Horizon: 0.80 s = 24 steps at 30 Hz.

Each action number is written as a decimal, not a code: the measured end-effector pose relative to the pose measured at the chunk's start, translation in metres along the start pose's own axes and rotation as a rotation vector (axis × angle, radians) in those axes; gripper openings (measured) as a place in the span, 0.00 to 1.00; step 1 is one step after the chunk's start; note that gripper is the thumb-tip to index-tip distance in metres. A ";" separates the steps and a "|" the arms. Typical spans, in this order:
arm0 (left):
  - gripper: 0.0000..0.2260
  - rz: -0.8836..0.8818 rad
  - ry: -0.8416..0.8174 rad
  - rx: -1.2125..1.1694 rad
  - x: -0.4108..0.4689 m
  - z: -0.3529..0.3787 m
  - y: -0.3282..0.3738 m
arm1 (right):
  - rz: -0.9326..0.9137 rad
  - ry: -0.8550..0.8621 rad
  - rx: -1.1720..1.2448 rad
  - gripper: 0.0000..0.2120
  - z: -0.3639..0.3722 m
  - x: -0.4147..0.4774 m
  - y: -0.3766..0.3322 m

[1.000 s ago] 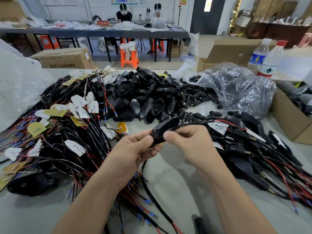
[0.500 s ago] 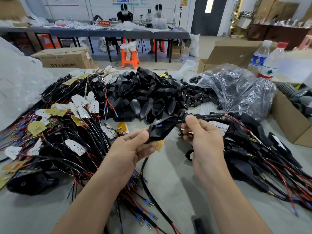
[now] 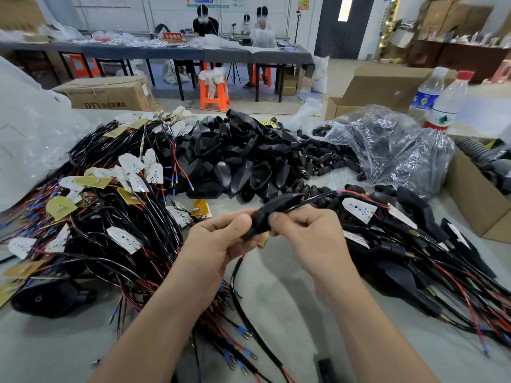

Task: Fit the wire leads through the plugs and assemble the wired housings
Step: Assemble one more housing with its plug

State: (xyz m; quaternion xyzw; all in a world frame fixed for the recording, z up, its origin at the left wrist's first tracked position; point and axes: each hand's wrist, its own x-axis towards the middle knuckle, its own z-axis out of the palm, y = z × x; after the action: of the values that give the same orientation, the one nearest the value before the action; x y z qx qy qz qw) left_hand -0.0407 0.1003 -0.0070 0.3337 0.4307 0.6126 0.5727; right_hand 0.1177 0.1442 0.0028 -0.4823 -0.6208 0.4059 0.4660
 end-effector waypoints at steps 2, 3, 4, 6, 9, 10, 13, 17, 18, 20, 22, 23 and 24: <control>0.16 0.007 -0.096 0.050 -0.002 -0.001 0.002 | -0.009 -0.012 -0.176 0.23 0.003 -0.004 -0.001; 0.18 0.006 -0.132 0.068 -0.003 -0.003 0.002 | -0.016 0.010 -0.215 0.26 0.004 -0.005 -0.001; 0.20 0.001 -0.148 0.075 -0.003 -0.004 0.004 | -0.022 0.035 -0.234 0.28 0.003 -0.005 -0.001; 0.18 -0.020 -0.131 0.055 -0.002 -0.004 0.007 | -0.008 0.075 -0.241 0.30 0.000 -0.004 0.000; 0.14 -0.046 -0.044 -0.060 0.000 -0.008 0.013 | 0.129 0.102 0.146 0.21 -0.006 0.002 0.000; 0.13 -0.047 -0.012 -0.094 0.001 -0.009 0.015 | 0.161 0.104 0.352 0.15 -0.009 0.005 0.000; 0.13 -0.010 0.092 -0.065 0.003 -0.015 0.017 | 0.151 0.150 0.660 0.03 -0.026 0.013 -0.001; 0.15 0.033 0.185 0.031 0.004 -0.023 0.017 | 0.121 0.194 0.600 0.12 -0.037 0.016 0.002; 0.12 0.018 0.156 0.022 0.004 -0.024 0.017 | 0.123 0.166 0.564 0.13 -0.036 0.016 0.002; 0.10 -0.024 0.066 -0.008 0.003 -0.024 0.018 | 0.139 0.085 0.538 0.11 -0.030 0.014 0.002; 0.12 -0.060 -0.014 -0.001 0.002 -0.023 0.017 | 0.135 -0.013 0.496 0.07 -0.025 0.012 0.001; 0.13 -0.069 -0.041 0.002 0.001 -0.021 0.016 | 0.121 -0.063 0.443 0.09 -0.022 0.010 0.001; 0.13 -0.073 -0.057 -0.001 0.000 -0.019 0.015 | 0.104 -0.120 0.395 0.12 -0.021 0.007 0.001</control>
State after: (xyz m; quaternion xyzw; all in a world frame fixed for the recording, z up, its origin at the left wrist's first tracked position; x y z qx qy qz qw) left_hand -0.0639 0.0984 -0.0013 0.3345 0.4258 0.5818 0.6069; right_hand 0.1375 0.1527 0.0082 -0.3878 -0.5303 0.5712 0.4921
